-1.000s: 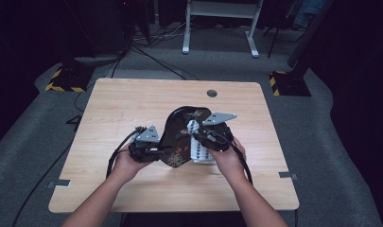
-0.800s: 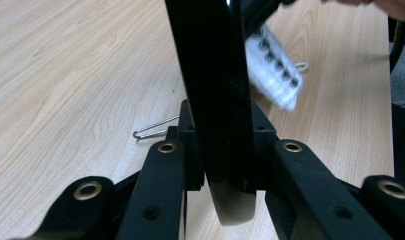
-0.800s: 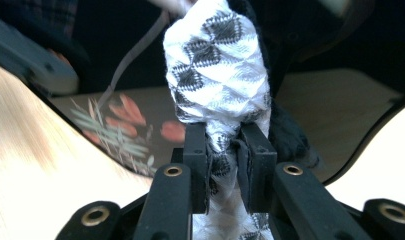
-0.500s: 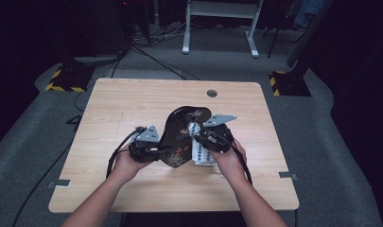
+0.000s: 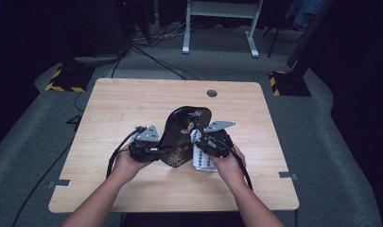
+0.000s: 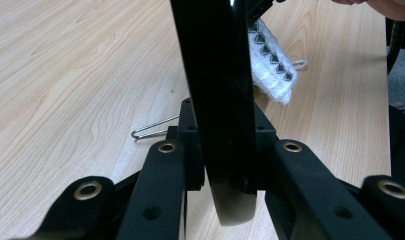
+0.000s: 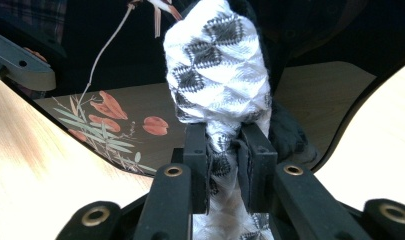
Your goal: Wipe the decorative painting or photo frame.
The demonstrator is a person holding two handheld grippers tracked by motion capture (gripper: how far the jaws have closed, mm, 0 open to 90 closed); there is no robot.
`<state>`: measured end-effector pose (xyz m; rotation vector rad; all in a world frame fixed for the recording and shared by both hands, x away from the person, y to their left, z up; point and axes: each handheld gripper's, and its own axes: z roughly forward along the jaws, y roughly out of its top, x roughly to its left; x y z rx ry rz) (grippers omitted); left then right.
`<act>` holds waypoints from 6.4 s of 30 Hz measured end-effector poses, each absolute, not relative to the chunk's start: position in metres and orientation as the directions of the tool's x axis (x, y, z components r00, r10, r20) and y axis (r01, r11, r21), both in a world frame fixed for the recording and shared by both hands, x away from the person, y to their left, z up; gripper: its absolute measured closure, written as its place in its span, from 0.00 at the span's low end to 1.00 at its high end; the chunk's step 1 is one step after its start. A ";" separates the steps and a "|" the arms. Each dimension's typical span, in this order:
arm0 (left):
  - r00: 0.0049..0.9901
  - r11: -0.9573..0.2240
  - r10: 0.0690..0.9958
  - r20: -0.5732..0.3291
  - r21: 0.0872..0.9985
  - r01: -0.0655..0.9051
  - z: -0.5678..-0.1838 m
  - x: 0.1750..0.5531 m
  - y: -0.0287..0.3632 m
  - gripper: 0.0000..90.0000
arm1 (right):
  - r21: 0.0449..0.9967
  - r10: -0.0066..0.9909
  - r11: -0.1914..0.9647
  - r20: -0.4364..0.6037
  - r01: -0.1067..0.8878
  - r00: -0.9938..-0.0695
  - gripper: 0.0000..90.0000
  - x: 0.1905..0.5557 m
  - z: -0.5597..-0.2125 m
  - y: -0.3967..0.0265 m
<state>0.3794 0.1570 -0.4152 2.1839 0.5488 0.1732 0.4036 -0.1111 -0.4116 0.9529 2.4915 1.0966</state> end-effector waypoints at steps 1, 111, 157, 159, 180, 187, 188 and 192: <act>0.894 -0.538 0.444 -0.066 0.778 0.324 -0.415 0.379 0.157 0.85 | 0.730 0.658 0.501 0.027 0.465 -0.752 0.86 0.404 -0.412 -0.111; 0.897 -0.547 0.435 -0.079 0.769 0.332 -0.415 0.385 0.152 0.85 | 0.740 0.615 0.501 0.061 0.449 -0.786 0.86 0.396 -0.424 -0.103; 0.892 -0.540 0.443 -0.087 0.769 0.343 -0.415 0.386 0.150 0.86 | 0.761 0.643 0.464 0.063 0.454 -0.763 0.86 0.398 -0.420 -0.112; 0.892 -0.542 0.443 -0.084 0.768 0.342 -0.415 0.386 0.150 0.86 | 0.771 0.649 0.447 0.071 0.454 -0.758 0.86 0.399 -0.414 -0.115; 0.893 -0.536 0.440 -0.096 0.770 0.347 -0.416 0.387 0.151 0.86 | 0.768 0.663 0.432 0.085 0.473 -0.743 0.86 0.403 -0.417 -0.121; 0.892 -0.534 0.442 -0.098 0.770 0.349 -0.416 0.388 0.150 0.86 | 0.711 0.668 0.468 0.105 0.525 -0.737 0.86 0.404 -0.448 -0.120; 0.892 -0.534 0.441 -0.098 0.770 0.349 -0.416 0.388 0.150 0.86 | 0.708 0.667 0.471 0.105 0.527 -0.738 0.86 0.405 -0.448 -0.120; 0.892 -0.533 0.441 -0.100 0.770 0.350 -0.416 0.388 0.151 0.86 | 0.737 0.669 0.457 0.083 0.497 -0.738 0.86 0.406 -0.426 -0.122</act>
